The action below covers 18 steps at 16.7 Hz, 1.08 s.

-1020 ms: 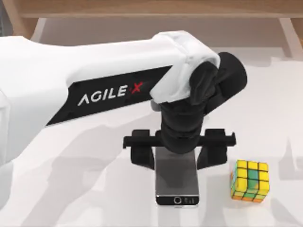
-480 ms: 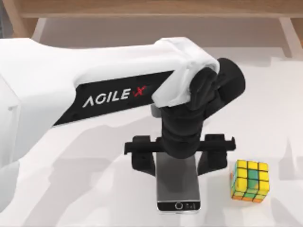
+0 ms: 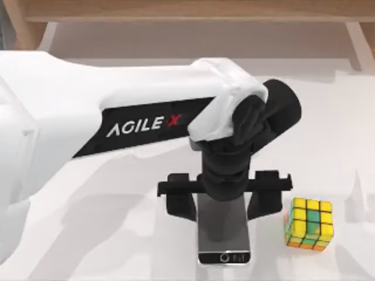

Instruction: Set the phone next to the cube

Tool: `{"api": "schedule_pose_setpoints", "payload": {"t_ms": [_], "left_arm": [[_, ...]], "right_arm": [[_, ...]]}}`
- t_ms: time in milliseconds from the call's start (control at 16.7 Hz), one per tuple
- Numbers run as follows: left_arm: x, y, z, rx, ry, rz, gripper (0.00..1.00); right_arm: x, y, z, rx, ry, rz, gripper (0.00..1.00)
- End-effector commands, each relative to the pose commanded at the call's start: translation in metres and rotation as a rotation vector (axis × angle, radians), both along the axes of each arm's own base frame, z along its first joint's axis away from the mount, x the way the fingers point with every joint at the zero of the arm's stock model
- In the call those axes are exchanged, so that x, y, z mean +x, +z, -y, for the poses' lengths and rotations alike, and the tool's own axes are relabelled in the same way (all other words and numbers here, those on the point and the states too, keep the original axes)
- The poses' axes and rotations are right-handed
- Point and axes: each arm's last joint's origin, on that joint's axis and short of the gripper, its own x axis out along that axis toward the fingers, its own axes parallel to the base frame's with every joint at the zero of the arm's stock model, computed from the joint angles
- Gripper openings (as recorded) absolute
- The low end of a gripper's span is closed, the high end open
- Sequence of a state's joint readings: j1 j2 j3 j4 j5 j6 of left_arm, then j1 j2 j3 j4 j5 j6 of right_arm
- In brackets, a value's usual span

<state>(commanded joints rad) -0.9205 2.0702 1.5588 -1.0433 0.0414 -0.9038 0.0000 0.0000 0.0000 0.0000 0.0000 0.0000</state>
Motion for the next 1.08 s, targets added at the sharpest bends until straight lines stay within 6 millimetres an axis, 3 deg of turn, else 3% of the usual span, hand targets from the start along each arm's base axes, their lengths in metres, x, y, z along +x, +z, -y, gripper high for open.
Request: {"api": "schedule_pose_setpoints", "payload": {"t_ms": [360, 600, 840, 1080], "left_arm": [[0.000, -0.010, 0.001, -0.004, -0.006, 0.047, 0.00], [-0.002, -0.028, 0.000, 0.037, -0.009, 0.035, 0.00], [-0.002, -0.028, 0.000, 0.037, -0.009, 0.035, 0.00], [-0.002, -0.028, 0.000, 0.037, -0.009, 0.035, 0.30]], "right_arm": [[0.000, 0.000, 0.000, 0.000, 0.000, 0.000, 1.00], [0.000, 0.000, 0.000, 0.000, 0.000, 0.000, 1.00], [0.000, 0.000, 0.000, 0.000, 0.000, 0.000, 1.00], [0.000, 0.000, 0.000, 0.000, 0.000, 0.000, 1.00]]}}
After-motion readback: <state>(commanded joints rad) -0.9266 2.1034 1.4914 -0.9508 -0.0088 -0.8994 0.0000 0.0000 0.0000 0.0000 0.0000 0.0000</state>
